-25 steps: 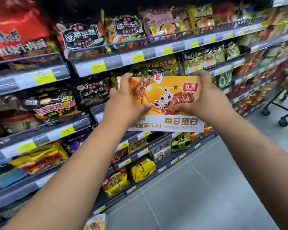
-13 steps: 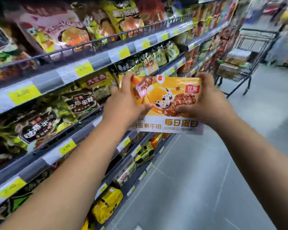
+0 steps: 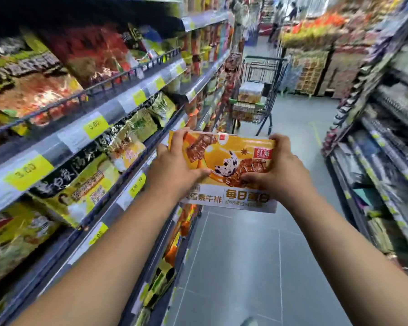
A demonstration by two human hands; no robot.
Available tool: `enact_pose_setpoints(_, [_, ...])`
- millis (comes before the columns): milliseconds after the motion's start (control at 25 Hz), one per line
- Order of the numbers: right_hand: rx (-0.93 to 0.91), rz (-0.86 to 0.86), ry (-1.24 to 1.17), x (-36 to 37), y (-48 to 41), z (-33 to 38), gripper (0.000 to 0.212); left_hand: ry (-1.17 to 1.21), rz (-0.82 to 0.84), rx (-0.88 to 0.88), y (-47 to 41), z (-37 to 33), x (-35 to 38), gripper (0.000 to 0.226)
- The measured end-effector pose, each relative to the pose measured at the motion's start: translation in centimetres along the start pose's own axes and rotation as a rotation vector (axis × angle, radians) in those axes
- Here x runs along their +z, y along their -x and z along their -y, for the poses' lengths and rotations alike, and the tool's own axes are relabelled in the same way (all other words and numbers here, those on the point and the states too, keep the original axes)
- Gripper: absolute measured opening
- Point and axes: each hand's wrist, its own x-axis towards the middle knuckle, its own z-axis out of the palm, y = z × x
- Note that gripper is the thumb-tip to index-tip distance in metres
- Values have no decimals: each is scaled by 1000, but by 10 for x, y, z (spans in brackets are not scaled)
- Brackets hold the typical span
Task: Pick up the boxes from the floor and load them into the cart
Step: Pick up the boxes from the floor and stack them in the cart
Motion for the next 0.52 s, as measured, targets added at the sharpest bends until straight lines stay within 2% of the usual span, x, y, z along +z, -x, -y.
enact_pose_setpoints(520, [65, 9, 16, 20, -272, -112, 96, 85, 73, -6, -251, -61, 165, 92])
